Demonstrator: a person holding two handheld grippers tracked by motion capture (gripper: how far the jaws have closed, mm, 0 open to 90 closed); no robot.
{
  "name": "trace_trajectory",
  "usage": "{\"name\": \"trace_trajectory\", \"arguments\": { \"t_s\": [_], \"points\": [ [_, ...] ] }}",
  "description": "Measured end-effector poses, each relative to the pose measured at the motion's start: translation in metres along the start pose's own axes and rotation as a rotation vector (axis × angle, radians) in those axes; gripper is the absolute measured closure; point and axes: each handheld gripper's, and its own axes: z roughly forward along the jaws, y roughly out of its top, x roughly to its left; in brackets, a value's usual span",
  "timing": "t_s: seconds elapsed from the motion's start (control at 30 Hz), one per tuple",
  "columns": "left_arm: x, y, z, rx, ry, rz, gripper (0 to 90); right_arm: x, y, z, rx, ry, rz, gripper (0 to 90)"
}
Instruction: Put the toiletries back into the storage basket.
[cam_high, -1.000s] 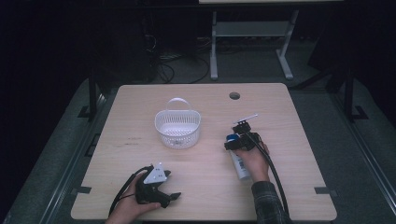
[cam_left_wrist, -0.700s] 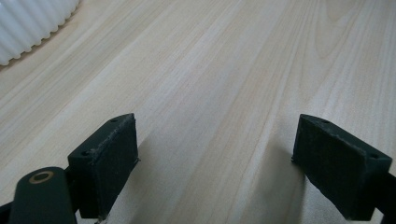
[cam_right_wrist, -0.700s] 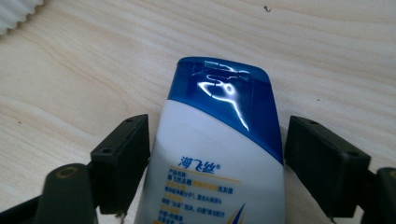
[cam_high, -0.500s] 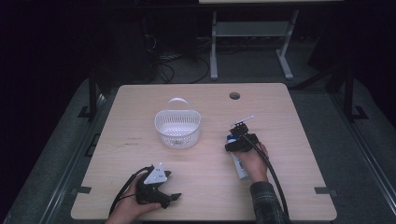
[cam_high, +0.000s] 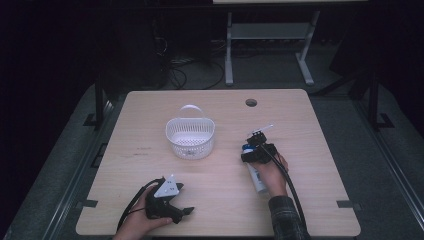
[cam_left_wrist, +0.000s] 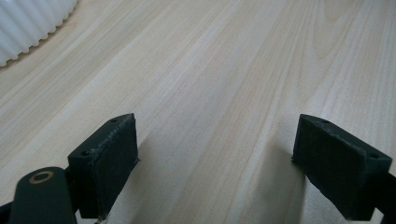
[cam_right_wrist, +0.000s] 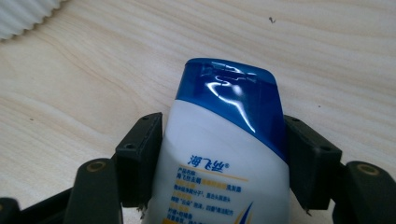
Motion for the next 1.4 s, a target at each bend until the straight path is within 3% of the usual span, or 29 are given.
{"name": "trace_trajectory", "arguments": {
  "t_s": [0.53,1.0,1.4],
  "points": [
    [-0.001,0.001,0.001,-0.002,-0.003,-0.002,13.0,-0.002,-0.004,-0.034,-0.126,0.047,-0.018,34.8],
    [-0.002,0.002,0.002,0.001,-0.007,0.013,13.0,-0.009,-0.018,-0.074,-0.267,0.086,-0.002,35.3],
    [-0.003,0.002,0.002,0.001,-0.012,0.013,13.0,-0.013,-0.023,-0.094,-0.373,0.116,0.006,35.7]
  ]
}}
